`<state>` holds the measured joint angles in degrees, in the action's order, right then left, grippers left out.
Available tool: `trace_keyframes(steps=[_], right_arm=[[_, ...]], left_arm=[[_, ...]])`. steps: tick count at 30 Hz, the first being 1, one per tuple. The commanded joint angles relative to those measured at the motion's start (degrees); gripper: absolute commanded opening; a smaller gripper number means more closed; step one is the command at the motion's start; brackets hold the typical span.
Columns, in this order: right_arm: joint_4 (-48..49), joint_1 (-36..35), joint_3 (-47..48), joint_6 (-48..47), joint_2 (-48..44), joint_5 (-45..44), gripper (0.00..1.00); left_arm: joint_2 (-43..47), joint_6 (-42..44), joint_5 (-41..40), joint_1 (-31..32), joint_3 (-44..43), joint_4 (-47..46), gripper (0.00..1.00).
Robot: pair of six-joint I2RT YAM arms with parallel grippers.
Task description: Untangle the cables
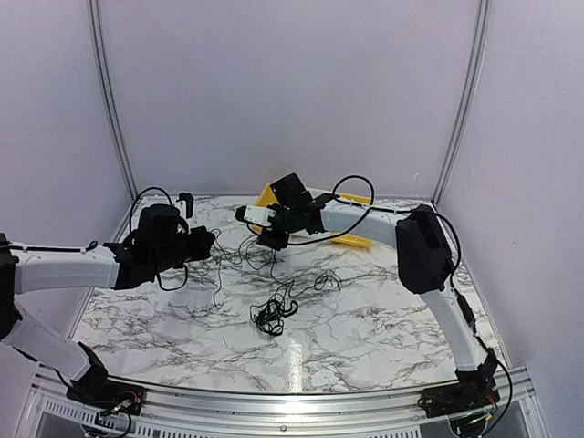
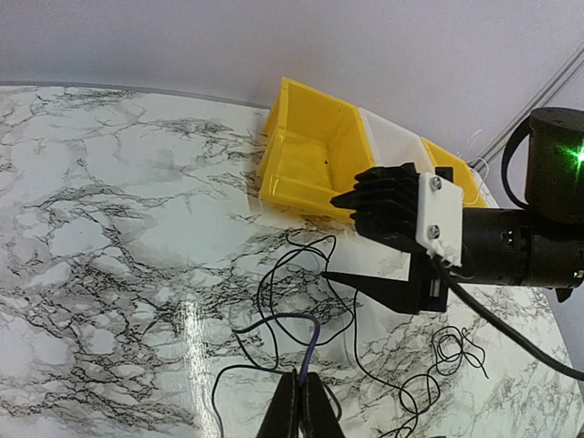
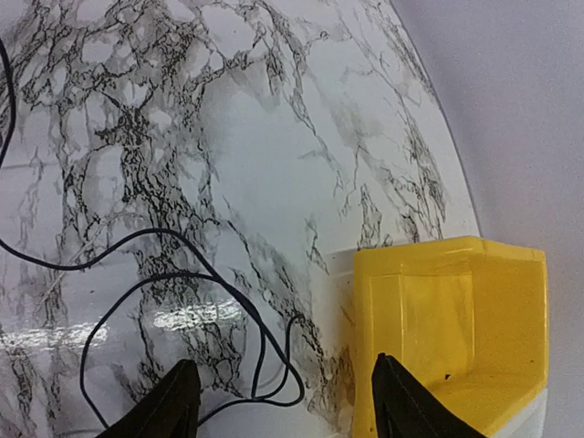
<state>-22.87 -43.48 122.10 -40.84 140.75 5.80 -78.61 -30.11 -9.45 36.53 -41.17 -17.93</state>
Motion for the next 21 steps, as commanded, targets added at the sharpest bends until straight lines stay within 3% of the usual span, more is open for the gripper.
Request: trace_keyframes(steps=[1, 7, 13, 16, 21], right_arm=[[4.33, 0.02, 4.99, -3.32, 3.96, -2.27, 0.64], [4.49, 0.06, 10.86, -4.66, 8.92, -2.45, 0.55], [7.15, 0.05, 9.15, -3.79, 7.39, -0.71, 0.24], [8.1, 0.04, 8.2, -3.69, 5.52, -0.28, 0.01], [8.6, 0.05, 7.61, -2.32, 0.56, -0.73, 0.0]], left_arm=[[0.15, -0.56, 1.3, -0.41, 0.64, -2.02, 0.0], [0.87, -0.57, 1.69, -0.45, 0.93, -2.02, 0.0], [0.87, -0.22, 1.45, -0.58, 1.25, -2.02, 0.0], [0.55, -0.18, 0.92, -0.74, 1.36, -2.11, 0.0], [0.48, -1.12, 0.19, -0.85, 1.8, -2.11, 0.02]])
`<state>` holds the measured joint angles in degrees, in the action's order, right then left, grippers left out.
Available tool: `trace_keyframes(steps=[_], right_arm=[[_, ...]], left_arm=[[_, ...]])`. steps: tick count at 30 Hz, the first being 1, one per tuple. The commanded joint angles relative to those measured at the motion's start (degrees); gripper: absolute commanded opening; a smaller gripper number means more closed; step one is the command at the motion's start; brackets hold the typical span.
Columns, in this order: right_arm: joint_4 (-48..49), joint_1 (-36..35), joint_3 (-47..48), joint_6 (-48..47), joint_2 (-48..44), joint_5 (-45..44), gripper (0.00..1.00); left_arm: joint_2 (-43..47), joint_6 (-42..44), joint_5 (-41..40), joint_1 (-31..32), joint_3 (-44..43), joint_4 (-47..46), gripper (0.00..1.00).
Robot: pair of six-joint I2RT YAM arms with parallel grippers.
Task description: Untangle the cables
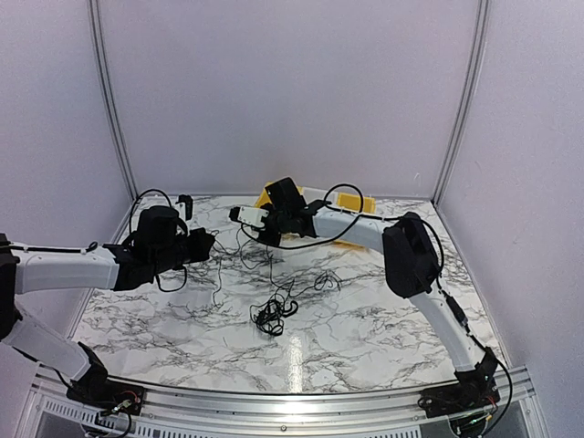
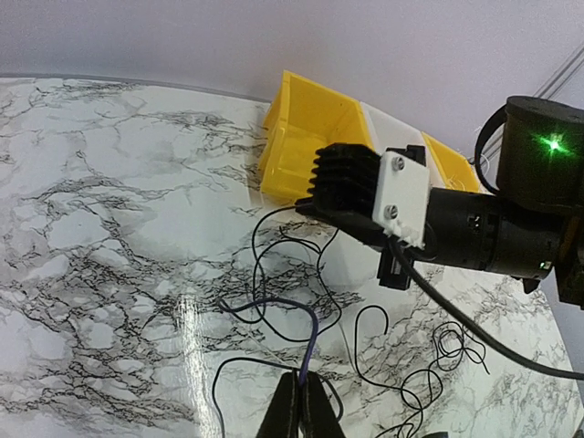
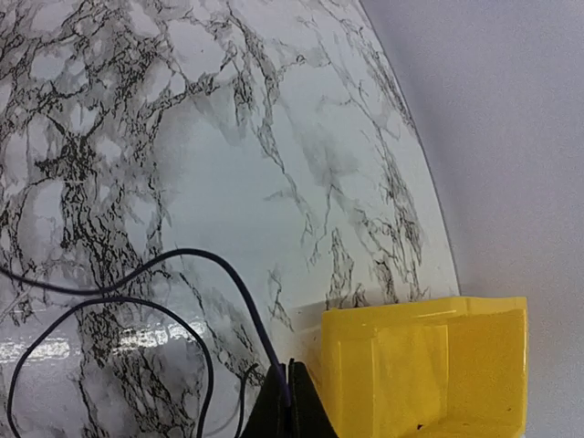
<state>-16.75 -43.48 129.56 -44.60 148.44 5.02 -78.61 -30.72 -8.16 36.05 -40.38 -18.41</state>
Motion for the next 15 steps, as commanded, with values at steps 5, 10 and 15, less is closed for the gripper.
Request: trace_keyframes(steps=[5, 10, 15], right_arm=[[2.13, 0.14, -1.07, 2.16, -14.21, -1.06, 0.0], [1.09, 0.99, 0.04, 2.19, -20.5, -2.73, 0.0], [1.09, 2.62, 1.22, 0.13, -24.47, -4.75, 0.0]], left_arm=[[1.21, -1.36, -2.16, -0.45, 3.01, -1.55, 0.37], [1.68, -2.11, -2.66, -0.38, 5.76, -1.62, 0.54], [1.86, -2.54, -1.38, -0.37, 7.38, -1.62, 0.57]])
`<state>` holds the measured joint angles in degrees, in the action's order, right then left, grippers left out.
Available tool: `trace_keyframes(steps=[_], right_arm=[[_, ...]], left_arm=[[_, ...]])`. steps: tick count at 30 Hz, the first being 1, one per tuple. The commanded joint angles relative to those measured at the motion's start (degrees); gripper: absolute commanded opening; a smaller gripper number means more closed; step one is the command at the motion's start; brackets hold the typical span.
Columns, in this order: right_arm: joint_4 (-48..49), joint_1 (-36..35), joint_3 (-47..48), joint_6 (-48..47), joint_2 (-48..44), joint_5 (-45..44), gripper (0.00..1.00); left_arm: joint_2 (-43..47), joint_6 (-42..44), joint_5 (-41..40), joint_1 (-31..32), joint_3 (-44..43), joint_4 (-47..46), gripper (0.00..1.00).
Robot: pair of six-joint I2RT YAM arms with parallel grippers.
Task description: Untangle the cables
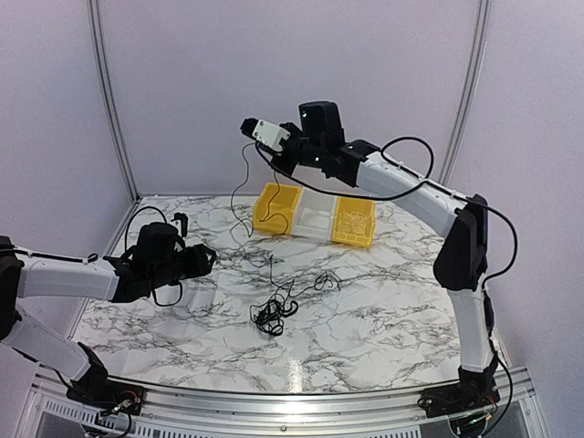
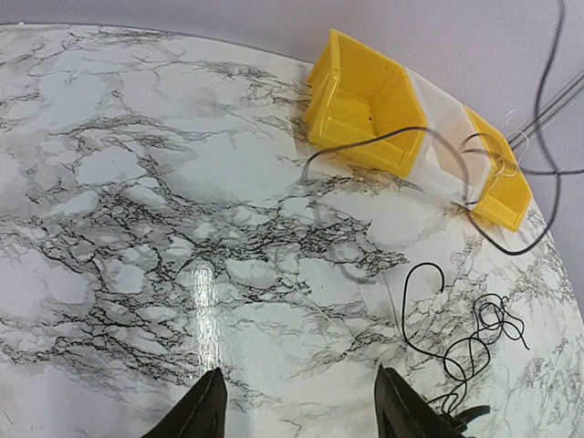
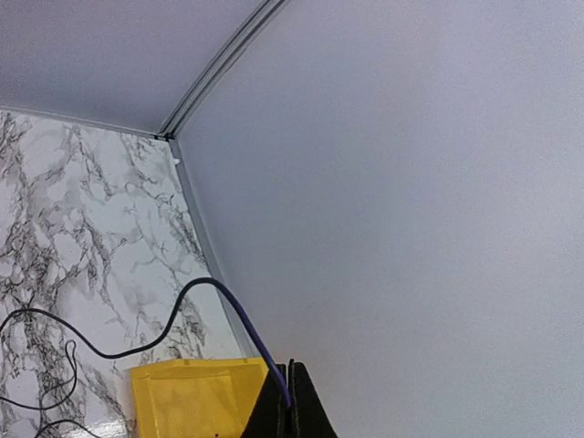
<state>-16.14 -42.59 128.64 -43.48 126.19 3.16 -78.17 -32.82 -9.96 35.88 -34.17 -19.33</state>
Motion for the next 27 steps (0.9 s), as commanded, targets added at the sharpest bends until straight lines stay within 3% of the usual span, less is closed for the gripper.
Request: trace_keyframes(steps=[1, 12, 27], right_arm=[[0.8, 2.17, 2.21, -1.52, -2.68, -3.82, 0.0], [6.68, 8.68, 2.69, -4.56, -4.73, -8.34, 0.0], [10.87, 13.96, 4.06, -5.54, -0.25, -10.24, 0.0]], left_arm=[[1.69, -0.74, 0.41, -0.19, 1.71, -0.71, 0.57], [3.67, -2.47, -0.31, -0.19, 3.24, -0.71, 0.57], [3.78, -3.29, 0.23, -0.19, 3.81, -0.71, 0.56]])
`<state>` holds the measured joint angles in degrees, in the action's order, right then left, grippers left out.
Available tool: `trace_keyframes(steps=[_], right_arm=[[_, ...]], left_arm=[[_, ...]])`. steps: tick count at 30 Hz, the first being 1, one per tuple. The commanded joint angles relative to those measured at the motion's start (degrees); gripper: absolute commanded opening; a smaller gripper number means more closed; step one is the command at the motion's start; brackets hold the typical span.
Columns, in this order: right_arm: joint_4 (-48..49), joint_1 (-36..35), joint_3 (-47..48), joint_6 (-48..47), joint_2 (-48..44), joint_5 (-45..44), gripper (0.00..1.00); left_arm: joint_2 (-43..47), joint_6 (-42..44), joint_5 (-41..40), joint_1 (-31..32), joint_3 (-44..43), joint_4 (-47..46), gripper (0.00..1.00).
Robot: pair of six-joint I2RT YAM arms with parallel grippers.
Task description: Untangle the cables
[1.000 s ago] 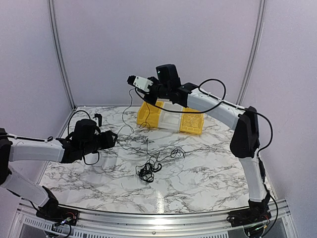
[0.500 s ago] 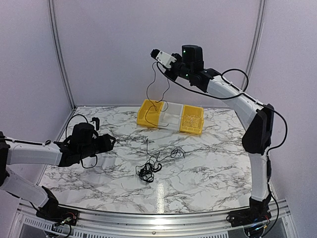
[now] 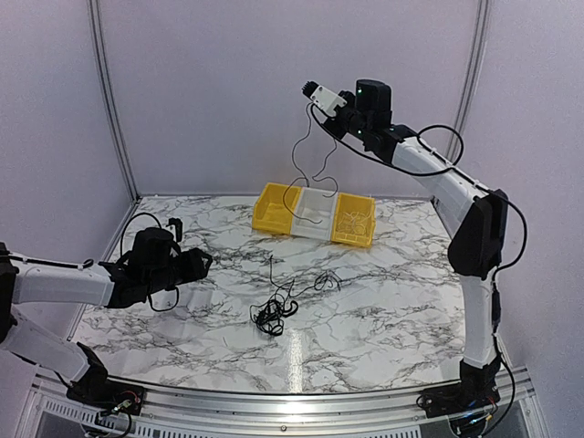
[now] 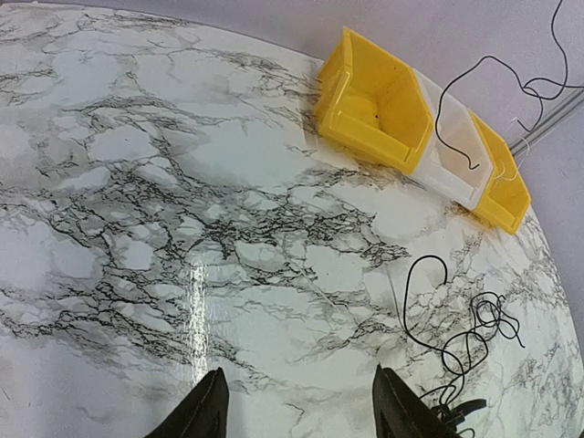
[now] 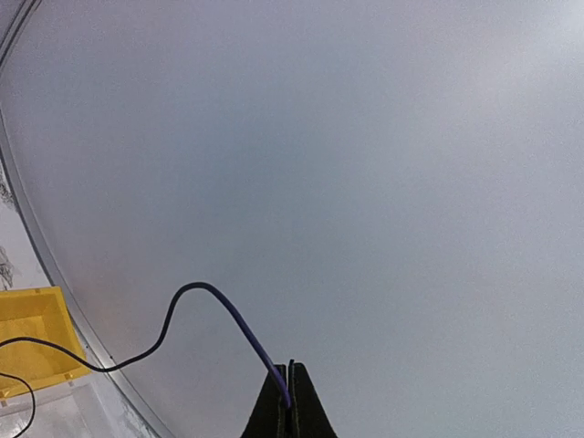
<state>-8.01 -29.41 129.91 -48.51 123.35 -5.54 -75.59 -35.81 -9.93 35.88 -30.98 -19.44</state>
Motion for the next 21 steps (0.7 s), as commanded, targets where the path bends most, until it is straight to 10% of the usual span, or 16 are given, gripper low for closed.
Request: trace_keyframes(steps=[1, 21], right_arm=[[2.93, 1.02, 2.85, -0.5, 3.09, -1.65, 0.0], [4.72, 6.88, 0.43, 2.05, 2.86, -3.76, 0.0]], left_arm=[[1.21, -0.31, 0.26, -0.19, 0.59, -0.6, 0.55], [-0.43, -1.42, 1.06, -0.12, 0.59, -0.63, 0.55]])
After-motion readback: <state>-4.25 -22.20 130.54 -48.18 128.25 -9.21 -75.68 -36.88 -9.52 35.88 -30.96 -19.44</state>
